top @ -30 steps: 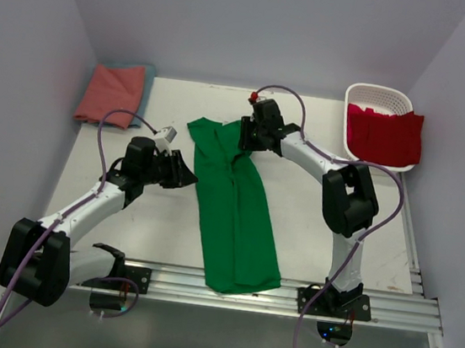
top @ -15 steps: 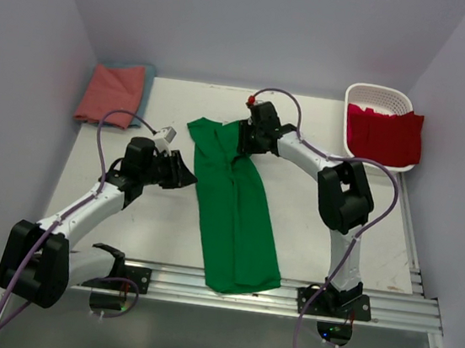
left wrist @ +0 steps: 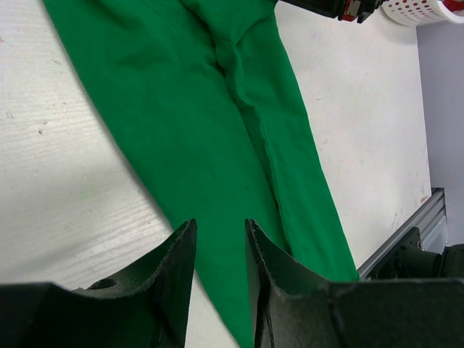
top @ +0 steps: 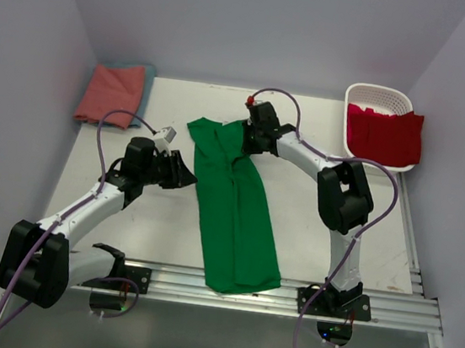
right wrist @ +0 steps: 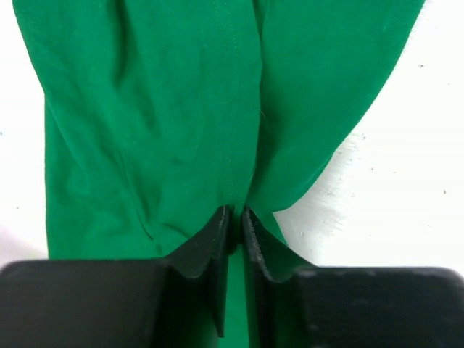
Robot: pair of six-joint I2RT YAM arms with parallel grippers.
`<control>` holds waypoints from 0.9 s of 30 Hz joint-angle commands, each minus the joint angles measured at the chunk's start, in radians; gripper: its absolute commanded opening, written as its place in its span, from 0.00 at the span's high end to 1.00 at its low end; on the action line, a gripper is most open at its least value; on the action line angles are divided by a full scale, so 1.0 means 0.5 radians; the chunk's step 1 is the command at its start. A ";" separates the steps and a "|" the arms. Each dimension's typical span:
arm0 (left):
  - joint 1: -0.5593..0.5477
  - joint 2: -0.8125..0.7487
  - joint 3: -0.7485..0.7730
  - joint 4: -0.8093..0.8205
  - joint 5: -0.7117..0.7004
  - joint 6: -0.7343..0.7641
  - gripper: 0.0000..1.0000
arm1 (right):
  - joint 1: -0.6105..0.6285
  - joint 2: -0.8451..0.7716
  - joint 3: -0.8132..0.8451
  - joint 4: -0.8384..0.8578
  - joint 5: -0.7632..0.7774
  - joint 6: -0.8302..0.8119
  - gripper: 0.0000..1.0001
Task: Fold and stack the t-shirts
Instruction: Fold the tshirt
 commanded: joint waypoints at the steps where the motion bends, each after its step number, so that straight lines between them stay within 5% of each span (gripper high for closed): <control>1: -0.010 -0.034 0.005 0.021 -0.020 0.051 0.64 | 0.030 -0.073 0.103 -0.046 0.114 -0.070 0.88; 4: -0.010 -0.028 0.005 0.027 -0.020 0.051 0.64 | 0.051 -0.106 0.109 -0.068 0.182 -0.098 1.00; 13: -0.010 -0.016 0.008 0.027 -0.014 0.051 0.64 | 0.091 -0.192 0.119 -0.154 0.336 -0.141 1.00; 17: -0.010 -0.016 0.011 0.027 -0.011 0.054 0.64 | 0.091 -0.183 0.149 -0.178 0.342 -0.147 0.73; 27: -0.010 -0.034 0.011 0.003 -0.027 0.066 0.64 | 0.088 -0.082 0.211 -0.206 0.317 -0.135 0.68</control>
